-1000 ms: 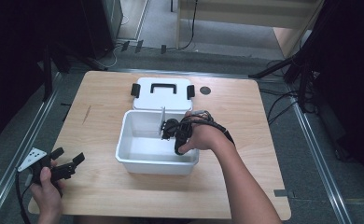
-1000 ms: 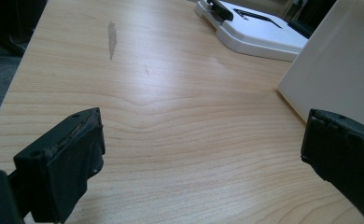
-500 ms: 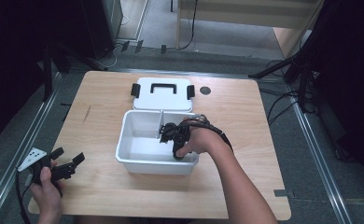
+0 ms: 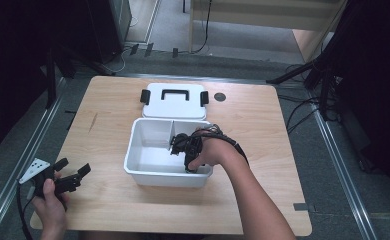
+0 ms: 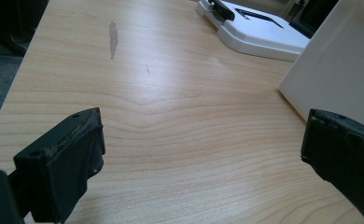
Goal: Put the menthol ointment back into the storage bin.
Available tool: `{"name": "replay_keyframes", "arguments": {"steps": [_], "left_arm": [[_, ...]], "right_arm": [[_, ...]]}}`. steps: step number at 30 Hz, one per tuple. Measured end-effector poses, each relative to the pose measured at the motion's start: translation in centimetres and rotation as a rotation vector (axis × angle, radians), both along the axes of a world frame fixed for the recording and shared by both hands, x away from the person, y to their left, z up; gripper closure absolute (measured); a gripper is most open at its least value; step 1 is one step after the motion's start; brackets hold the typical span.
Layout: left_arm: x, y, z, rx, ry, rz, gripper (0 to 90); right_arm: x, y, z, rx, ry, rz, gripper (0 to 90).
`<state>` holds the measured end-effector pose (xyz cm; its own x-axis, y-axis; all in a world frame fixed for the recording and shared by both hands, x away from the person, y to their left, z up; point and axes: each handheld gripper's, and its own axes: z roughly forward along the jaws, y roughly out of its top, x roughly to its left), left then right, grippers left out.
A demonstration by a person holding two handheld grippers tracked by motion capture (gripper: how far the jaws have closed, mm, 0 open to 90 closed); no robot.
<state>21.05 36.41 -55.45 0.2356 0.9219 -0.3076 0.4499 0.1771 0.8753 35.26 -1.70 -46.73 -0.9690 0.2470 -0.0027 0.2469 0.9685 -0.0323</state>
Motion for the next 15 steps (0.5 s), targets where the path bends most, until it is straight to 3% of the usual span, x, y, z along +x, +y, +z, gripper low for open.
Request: {"name": "replay_keyframes", "arguments": {"steps": [8,15], "left_arm": [[0.0,0.0,0.0,0.002,0.001,-0.002,0.1],[0.0,0.0,0.0,0.002,0.001,-0.003,0.1]], "right_arm": [[0.1,-0.2,0.6,0.026,-0.002,0.002,48.5],[0.0,-0.6,2.8,0.064,-0.026,-0.030,41.8]]}}
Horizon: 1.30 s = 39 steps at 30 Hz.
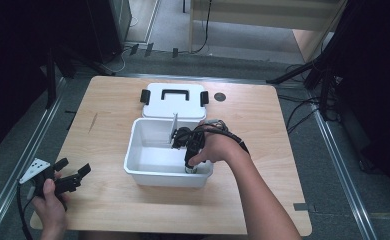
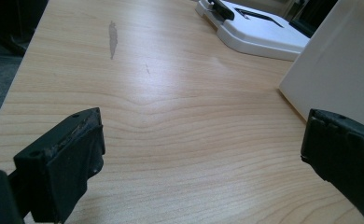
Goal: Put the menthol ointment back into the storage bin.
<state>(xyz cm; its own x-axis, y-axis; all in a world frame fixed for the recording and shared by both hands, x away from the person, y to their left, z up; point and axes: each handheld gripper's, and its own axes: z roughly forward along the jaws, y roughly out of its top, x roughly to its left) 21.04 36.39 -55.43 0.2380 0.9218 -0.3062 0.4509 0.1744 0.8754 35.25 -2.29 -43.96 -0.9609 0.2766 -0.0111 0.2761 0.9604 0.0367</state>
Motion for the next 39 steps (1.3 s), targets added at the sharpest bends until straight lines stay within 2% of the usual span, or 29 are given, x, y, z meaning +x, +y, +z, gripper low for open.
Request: {"name": "replay_keyframes", "arguments": {"steps": [4,5,6,7,8,9,11,12,17,18,19,20,22,25,27,30,33,39], "left_arm": [[0.0,0.0,0.0,-0.003,-0.002,0.003,0.1],[0.0,0.0,0.0,-0.004,-0.003,0.004,0.1],[0.0,0.0,0.0,-0.003,-0.002,0.002,0.1],[0.0,0.0,0.0,-0.006,-0.003,0.005,0.1],[0.0,0.0,0.0,-0.004,-0.004,0.005,0.1],[0.0,0.0,0.0,-0.004,-0.004,0.005,0.1],[0.0,0.0,0.0,-0.002,-0.003,0.004,0.1],[0.0,0.0,0.0,-0.002,-0.004,0.004,0.1],[0.0,-0.1,0.0,0.002,-0.005,0.003,0.1],[0.0,-0.1,0.0,0.004,-0.005,0.002,0.1],[0.0,-0.1,0.0,0.004,-0.005,0.002,0.1],[0.0,-0.1,0.0,0.004,-0.005,0.002,0.1],[0.0,-0.1,0.0,0.007,-0.006,0.002,0.1],[0.0,-0.1,0.0,0.008,-0.006,0.001,0.1],[0.0,-0.1,0.0,0.008,-0.004,0.002,0.1],[0.0,-0.2,0.0,0.012,-0.005,0.003,0.1],[0.0,-0.2,0.0,0.013,-0.007,0.004,0.1],[0.0,-0.3,0.0,0.018,-0.006,0.003,0.1]], "right_arm": [[0.0,-0.3,1.1,0.022,0.007,-0.023,37.6],[0.0,-0.4,1.6,0.031,-0.001,-0.022,36.5],[-0.1,-0.6,2.7,0.044,-0.020,-0.042,31.7],[-0.1,-0.6,2.7,0.044,-0.020,-0.042,31.7],[-0.2,-0.8,3.6,0.053,-0.043,-0.064,27.9],[-0.2,-0.8,3.6,0.053,-0.043,-0.064,27.9],[-0.3,-1.1,4.7,0.069,-0.072,-0.078,23.7],[-0.6,-1.5,5.8,0.081,-0.089,-0.111,18.8],[-0.9,-2.4,7.3,0.092,-0.107,-0.144,11.9],[-1.0,-3.1,7.7,0.093,-0.116,-0.169,7.1],[-1.0,-3.1,7.7,0.093,-0.116,-0.169,7.1],[-1.0,-3.7,8.0,0.091,-0.123,-0.194,2.8],[-1.1,-4.5,8.3,0.096,-0.131,-0.216,0.8],[-1.1,-5.3,8.6,0.100,-0.138,-0.235,0.0],[-1.2,-6.5,8.8,0.111,-0.146,-0.263,0.0],[-1.2,-7.3,8.7,0.119,-0.153,-0.281,0.0],[-1.3,-9.0,8.4,0.154,-0.157,-0.332,0.0],[-1.6,-11.1,7.6,0.187,-0.174,-0.368,0.0]]}}
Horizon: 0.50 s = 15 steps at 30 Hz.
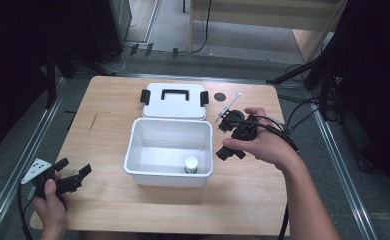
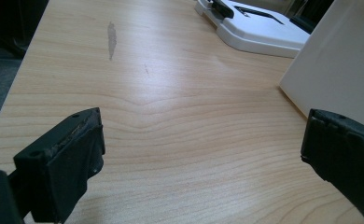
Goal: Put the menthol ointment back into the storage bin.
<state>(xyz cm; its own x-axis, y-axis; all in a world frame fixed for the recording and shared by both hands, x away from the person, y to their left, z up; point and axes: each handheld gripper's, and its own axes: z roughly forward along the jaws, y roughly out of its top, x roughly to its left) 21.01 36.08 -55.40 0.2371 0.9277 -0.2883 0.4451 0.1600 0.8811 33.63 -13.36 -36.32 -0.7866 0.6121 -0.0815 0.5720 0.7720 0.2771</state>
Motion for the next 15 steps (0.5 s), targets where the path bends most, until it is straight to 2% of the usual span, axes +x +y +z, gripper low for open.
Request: {"name": "replay_keyframes", "arguments": {"steps": [3,6,7,15], "left_arm": [[0.0,0.0,0.0,0.004,0.002,-0.003,0.1],[0.0,0.0,0.0,0.006,0.002,-0.003,0.1],[0.0,0.0,0.0,0.005,0.001,-0.002,0.1],[0.0,0.0,0.0,0.007,0.001,-0.002,0.1]], "right_arm": [[-0.3,-1.6,-0.7,0.034,-0.027,-0.028,0.0],[-0.5,-2.4,-1.2,0.044,-0.039,-0.040,0.0],[-0.7,-3.2,-1.9,0.054,-0.051,-0.050,0.0],[-1.2,-5.4,-3.9,0.100,-0.071,-0.113,0.0]]}}
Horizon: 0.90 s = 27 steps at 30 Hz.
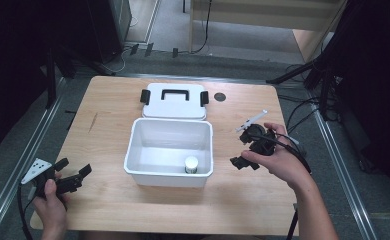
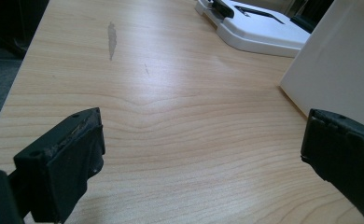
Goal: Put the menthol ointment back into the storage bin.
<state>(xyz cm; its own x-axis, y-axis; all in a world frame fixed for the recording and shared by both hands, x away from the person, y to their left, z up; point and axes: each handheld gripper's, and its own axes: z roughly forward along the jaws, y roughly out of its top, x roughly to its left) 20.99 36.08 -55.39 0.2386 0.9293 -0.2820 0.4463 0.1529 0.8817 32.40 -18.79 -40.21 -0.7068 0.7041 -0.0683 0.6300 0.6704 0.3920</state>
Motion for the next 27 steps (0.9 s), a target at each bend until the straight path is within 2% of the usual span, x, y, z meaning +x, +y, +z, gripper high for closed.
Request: {"name": "replay_keyframes", "arguments": {"steps": [1,4,6,7,8,9,10,11,13,18,21,23,26,27], "left_arm": [[0.0,0.0,0.0,0.001,0.001,-0.001,0.1],[0.0,0.0,0.0,0.005,0.002,-0.001,0.1],[0.0,0.0,0.0,0.007,0.003,0.000,0.1],[0.0,0.0,0.0,0.007,0.003,0.000,0.1],[0.0,-0.1,0.0,0.007,0.002,0.001,0.1],[0.0,-0.1,0.0,0.007,0.002,0.001,0.1],[0.0,-0.1,0.0,0.009,0.001,0.001,0.1],[0.0,-0.1,0.0,0.009,0.001,0.001,0.1],[0.0,-0.1,0.0,0.011,-0.001,0.001,0.1],[0.0,-0.1,0.0,0.013,0.000,-0.001,0.1],[0.0,-0.2,0.0,0.013,0.001,0.000,0.1],[0.0,-0.2,0.0,0.013,0.001,0.002,0.1],[0.0,-0.2,0.0,0.016,0.001,0.002,0.1],[0.0,-0.2,0.0,0.016,0.001,0.002,0.1]], "right_arm": [[-0.2,-0.6,-0.6,0.009,-0.019,-0.012,0.0],[-0.4,-1.2,-1.1,0.027,-0.028,-0.032,0.0],[-0.7,-2.2,-2.1,0.045,-0.052,-0.055,0.0],[-0.7,-2.2,-2.1,0.045,-0.052,-0.055,0.0],[-1.0,-2.9,-2.8,0.053,-0.068,-0.068,0.0],[-1.0,-2.9,-2.8,0.053,-0.068,-0.068,0.0],[-1.3,-3.6,-3.6,0.066,-0.087,-0.081,0.0],[-1.3,-3.6,-3.6,0.066,-0.087,-0.081,0.0],[-1.9,-4.7,-4.8,0.093,-0.116,-0.103,0.0],[-2.9,-6.4,-6.3,0.142,-0.169,-0.139,0.0],[-3.8,-8.3,-7.8,0.189,-0.209,-0.197,0.0],[-4.1,-8.8,-8.2,0.200,-0.214,-0.210,0.0],[-5.0,-10.7,-9.7,0.234,-0.244,-0.252,0.0],[-5.0,-10.7,-9.7,0.234,-0.244,-0.252,0.0]]}}
